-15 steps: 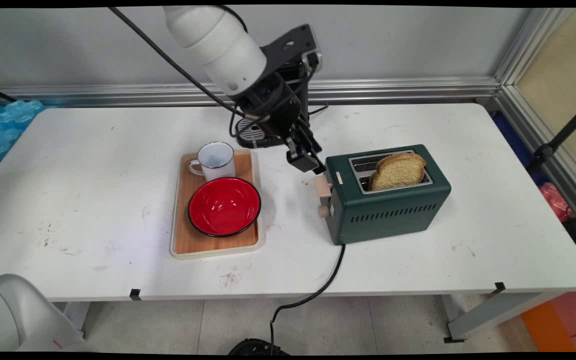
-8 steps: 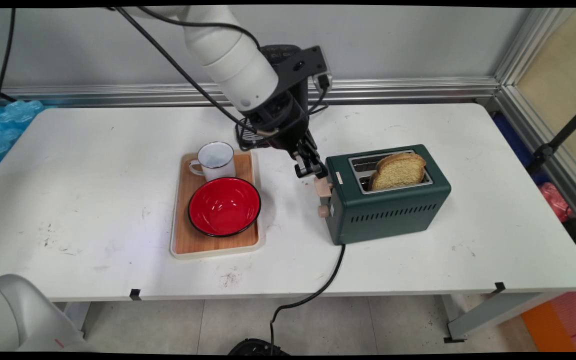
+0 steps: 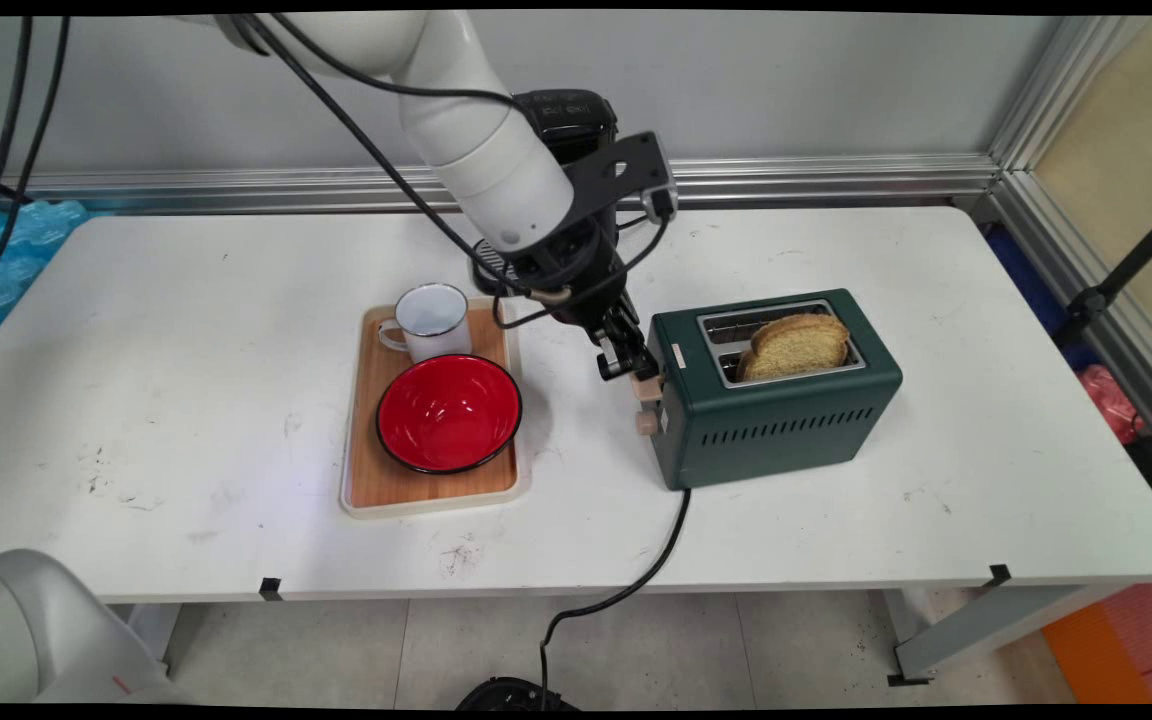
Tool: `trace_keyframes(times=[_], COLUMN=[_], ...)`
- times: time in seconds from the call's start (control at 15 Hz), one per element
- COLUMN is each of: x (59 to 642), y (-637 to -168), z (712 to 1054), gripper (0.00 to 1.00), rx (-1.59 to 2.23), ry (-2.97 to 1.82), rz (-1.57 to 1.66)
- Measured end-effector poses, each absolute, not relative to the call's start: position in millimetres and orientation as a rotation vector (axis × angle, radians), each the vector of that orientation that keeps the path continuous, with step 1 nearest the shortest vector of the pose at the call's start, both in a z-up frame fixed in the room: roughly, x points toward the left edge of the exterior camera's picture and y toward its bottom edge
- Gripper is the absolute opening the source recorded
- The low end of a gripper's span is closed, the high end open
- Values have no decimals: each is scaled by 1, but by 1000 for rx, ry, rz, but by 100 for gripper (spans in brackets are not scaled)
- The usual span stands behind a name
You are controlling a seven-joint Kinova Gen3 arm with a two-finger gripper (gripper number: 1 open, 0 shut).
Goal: Press the toaster switch
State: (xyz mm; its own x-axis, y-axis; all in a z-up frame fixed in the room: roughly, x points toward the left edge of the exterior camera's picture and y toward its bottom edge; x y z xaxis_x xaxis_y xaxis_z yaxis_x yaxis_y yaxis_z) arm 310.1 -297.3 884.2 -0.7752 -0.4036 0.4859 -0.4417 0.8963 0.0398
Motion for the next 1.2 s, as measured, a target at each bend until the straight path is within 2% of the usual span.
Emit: trace_keyframes(times=[1.2], x=[304], y=[-298], z=[850], gripper=[0], rx=[608], ry=[-2625], rz=[92])
